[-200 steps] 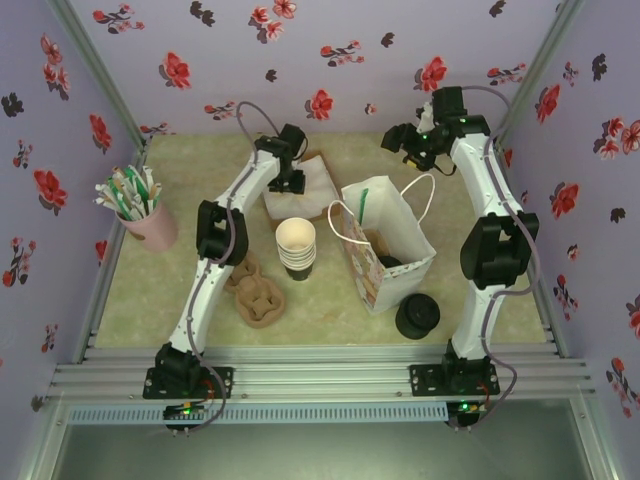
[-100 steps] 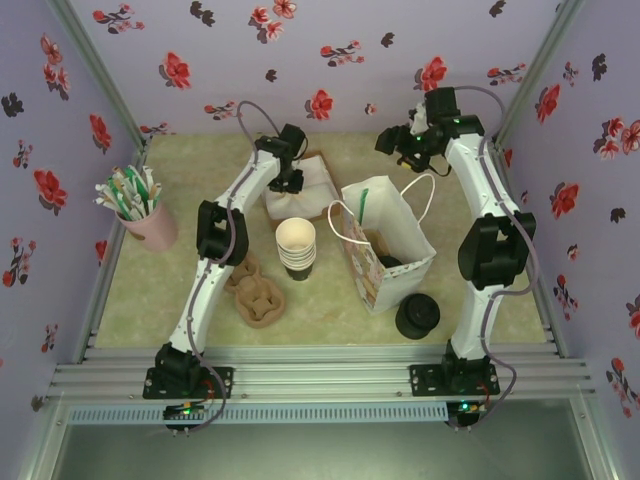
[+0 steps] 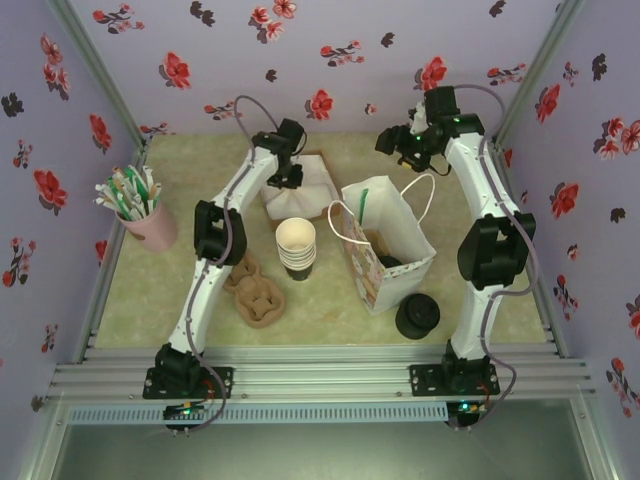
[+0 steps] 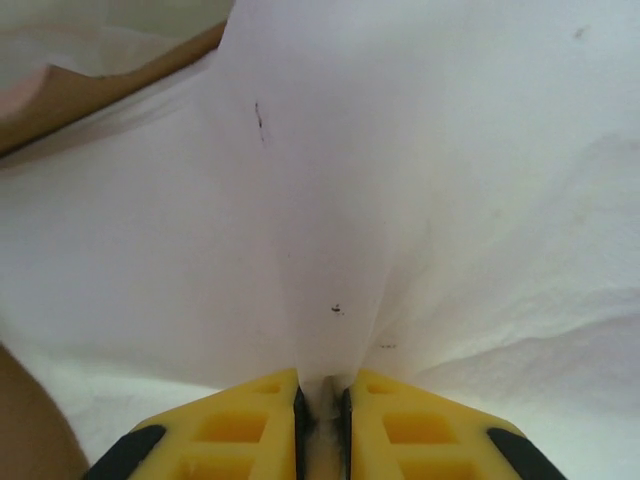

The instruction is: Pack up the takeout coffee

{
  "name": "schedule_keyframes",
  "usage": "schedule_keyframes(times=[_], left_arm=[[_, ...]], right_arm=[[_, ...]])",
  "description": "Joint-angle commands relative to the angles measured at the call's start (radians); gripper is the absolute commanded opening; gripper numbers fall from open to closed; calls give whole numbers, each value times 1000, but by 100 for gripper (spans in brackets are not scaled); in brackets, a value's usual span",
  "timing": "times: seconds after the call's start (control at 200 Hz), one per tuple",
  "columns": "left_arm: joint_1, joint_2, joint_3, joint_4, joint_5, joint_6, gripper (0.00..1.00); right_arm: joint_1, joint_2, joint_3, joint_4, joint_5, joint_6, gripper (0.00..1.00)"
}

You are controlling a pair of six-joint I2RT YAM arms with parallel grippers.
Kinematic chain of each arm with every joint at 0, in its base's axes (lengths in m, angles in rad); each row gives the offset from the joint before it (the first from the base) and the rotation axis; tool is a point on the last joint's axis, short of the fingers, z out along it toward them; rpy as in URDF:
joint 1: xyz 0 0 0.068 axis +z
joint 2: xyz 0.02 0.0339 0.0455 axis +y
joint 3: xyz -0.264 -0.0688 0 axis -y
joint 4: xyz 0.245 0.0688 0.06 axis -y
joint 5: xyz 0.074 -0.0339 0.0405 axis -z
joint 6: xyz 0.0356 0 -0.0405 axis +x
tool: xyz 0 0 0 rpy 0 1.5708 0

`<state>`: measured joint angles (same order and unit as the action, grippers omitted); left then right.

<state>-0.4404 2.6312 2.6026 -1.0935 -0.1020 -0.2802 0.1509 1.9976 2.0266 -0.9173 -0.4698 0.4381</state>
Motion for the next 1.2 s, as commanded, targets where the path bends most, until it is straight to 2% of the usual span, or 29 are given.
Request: schedule_keyframes(times=[0.0,0.41,0.62,0.965,1.195], left_arm=[[6,-81,-9,-16,-22,13,17],[11,-99,-47,4,-22,13,16],[10,-159,-32,22,-2,3,0],[15,-316,-52,72,18,10,0],[12,-420,-52,71,85,24,0]], right_arm=[[8,12,29,-23,19,-22,73],[15,5,19,-25,21,-25,73],[16,-5,18,-22,23,-22,73],[15,-91,-8,-11,69,-33,73],[13,-207,-24,21,132,-48,74]])
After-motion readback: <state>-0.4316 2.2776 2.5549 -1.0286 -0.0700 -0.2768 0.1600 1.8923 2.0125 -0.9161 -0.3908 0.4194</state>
